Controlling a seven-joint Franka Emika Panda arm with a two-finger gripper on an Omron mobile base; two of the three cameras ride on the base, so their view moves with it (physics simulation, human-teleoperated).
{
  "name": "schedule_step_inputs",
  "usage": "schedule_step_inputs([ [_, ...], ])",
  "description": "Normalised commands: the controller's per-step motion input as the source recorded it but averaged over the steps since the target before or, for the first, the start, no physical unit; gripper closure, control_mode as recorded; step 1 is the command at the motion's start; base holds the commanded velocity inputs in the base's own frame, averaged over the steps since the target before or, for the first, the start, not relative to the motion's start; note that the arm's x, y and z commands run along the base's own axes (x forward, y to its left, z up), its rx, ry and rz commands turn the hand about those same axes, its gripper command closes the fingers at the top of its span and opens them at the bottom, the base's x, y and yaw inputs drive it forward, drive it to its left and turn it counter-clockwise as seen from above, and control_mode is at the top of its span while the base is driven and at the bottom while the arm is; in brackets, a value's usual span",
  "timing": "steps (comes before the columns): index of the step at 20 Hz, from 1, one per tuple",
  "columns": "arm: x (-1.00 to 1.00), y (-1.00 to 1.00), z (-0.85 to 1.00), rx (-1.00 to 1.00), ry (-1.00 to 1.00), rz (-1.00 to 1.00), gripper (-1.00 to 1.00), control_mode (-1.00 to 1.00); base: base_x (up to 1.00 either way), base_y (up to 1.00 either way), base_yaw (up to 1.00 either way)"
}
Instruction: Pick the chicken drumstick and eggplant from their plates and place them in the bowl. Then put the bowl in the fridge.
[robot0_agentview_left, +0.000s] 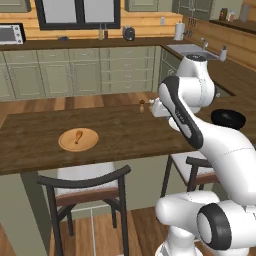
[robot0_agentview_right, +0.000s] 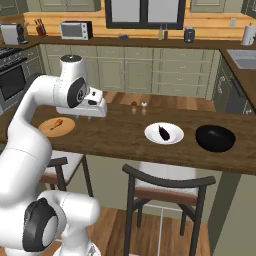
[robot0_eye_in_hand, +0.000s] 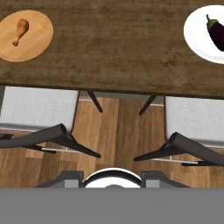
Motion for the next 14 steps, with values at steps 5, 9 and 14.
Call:
schedule_step_inputs([
  [5,0.00,0.05,0.00,0.00,0.00,0.00,-1.00,-1.00,0.00,0.00,0.00],
  [9,0.00,0.00,0.00,0.00,0.00,0.00,-1.00,1.00,0.01,0.24,0.00],
  [14,0.00,0.00,0.00,0.00,0.00,0.00,-1.00,1.00,0.19,0.29,0.00],
])
